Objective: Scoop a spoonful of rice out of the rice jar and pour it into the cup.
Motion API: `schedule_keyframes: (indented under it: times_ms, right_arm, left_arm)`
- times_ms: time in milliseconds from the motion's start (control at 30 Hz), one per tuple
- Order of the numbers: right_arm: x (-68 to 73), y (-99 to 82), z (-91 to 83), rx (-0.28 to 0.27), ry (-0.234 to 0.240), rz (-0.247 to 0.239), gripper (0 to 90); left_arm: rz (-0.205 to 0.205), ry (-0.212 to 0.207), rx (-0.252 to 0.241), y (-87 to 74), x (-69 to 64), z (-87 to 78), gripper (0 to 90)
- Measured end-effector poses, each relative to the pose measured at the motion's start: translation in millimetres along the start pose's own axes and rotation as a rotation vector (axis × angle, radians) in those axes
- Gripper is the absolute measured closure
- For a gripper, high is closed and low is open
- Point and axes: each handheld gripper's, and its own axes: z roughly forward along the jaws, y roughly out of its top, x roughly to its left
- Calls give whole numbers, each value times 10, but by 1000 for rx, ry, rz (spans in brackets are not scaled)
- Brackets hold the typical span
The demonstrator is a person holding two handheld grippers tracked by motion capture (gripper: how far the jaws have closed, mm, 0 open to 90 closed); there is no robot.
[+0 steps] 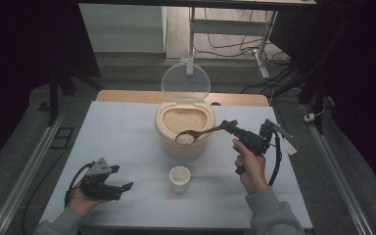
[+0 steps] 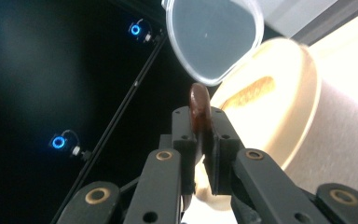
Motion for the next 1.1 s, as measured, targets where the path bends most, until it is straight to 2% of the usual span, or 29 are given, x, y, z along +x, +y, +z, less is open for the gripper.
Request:
schedule_keyframes:
  times_ms: [233,600,833,1100]
  right_arm:
    - [-23,-104,-41,35,-6,-6,830]
    - [-106,-264,-149,95,-49,-14,830]
    - [-125,-315,-133,142,-105,-72,830]
    - [-48,-343,-43,192,-152,-164,830]
  left_arm:
    - [-1,0,3,-2,5,6,173]
    - [-1,0,7,-3,7,14,173]
    - [0,1,9,-2,5,21,173]
    - [1,0,11,-7,9,19,173]
